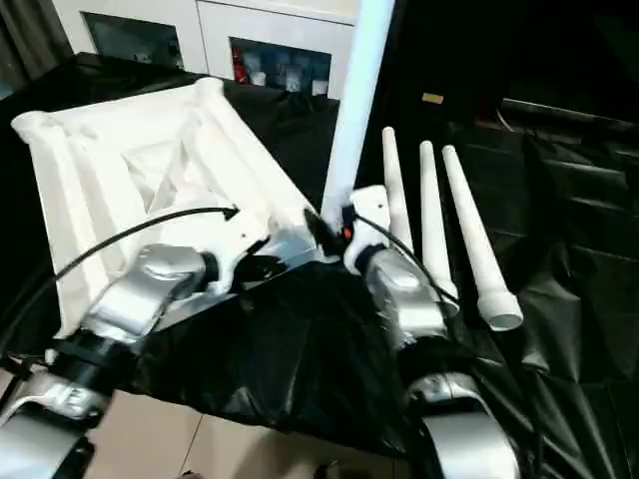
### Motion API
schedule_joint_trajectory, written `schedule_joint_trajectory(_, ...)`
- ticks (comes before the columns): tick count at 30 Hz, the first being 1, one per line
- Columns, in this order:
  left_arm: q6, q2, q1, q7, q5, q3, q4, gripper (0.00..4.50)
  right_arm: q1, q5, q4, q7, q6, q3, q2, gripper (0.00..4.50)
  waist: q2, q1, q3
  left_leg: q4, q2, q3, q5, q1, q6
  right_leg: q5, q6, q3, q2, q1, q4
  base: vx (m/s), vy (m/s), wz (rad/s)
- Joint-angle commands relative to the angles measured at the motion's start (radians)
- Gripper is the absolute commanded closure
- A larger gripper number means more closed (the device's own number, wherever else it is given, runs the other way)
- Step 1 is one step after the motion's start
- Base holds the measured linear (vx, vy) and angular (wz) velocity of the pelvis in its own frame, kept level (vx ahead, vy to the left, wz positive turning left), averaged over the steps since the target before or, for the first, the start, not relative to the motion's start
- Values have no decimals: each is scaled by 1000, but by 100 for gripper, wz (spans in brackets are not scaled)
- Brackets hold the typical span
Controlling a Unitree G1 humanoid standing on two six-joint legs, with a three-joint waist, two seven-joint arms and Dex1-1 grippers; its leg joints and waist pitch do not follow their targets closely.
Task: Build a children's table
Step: Insert table leg to table base, then rotate leg to tighten
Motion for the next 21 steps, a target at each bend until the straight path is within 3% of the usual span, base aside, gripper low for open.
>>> schedule_joint_trajectory(1, -60, -16, 5, -74, -67, -21, -28, 450, 42, 2, 5, 99, 58, 80, 0, 83, 6, 5, -51, -72, 77, -21, -6, -8, 128, -58, -308, 63, -103, 54, -63, 0, 0, 0)
schedule_joint_trajectory(5, -123, 32, 15, -181, -78, -39, -27, 450, 82, 29, -104, 274, 78, 124, -79, 83, 6, 14, -55, -66, 73, -20, 41, -8, 158, 11, -308, 62, -101, 59, -54, 0, 0, 0)
schedule_joint_trajectory(6, -141, 41, 17, -203, -79, -45, -26, 450, 91, 35, -126, 310, 81, 133, -96, 83, 6, 16, -56, -63, 74, -20, 71, -9, 185, 50, -310, 61, -101, 59, -49, 0, 0, 0)
schedule_joint_trajectory(8, -151, 48, 19, -222, -80, -50, -26, 450, 99, 38, -143, 342, 84, 142, -110, 83, 7, 19, -59, -60, 76, -16, 87, 0, 198, 67, -325, 61, -101, 52, -46, 0, 0, 0)
schedule_joint_trajectory(10, -151, 53, 20, -233, -79, -54, -26, 450, 105, 37, -155, 367, 89, 149, -121, 83, 5, 22, -58, -58, 75, -14, 109, -3, 208, 98, -340, 60, -98, 52, -41, 0, 0, 0)
schedule_joint_trajectory(11, -163, 68, 25, -267, -83, -62, -26, 450, 117, 29, -176, 419, 91, 171, -154, 83, 9, 24, -57, -60, 75, -17, 89, -7, 202, 65, -337, 59, -102, 56, -44, 0, 0, 0)
schedule_joint_trajectory(15, -207, 101, 34, -350, -89, -80, -25, 450, 142, -3, -214, 538, 86, 212, -227, 83, 7, 28, -56, -60, 77, -16, 62, -6, 194, 31, -324, 58, -101, 56, -48, 0, 0, 0)
schedule_joint_trajectory(21, -251, 135, 44, -446, -96, -96, -15, 450, 168, 13, -285, 642, 138, 248, -293, 83, 9, 33, -58, -58, 77, -17, 71, -7, 187, 50, -325, 57, -99, 59, -43, 0, 0, 0)
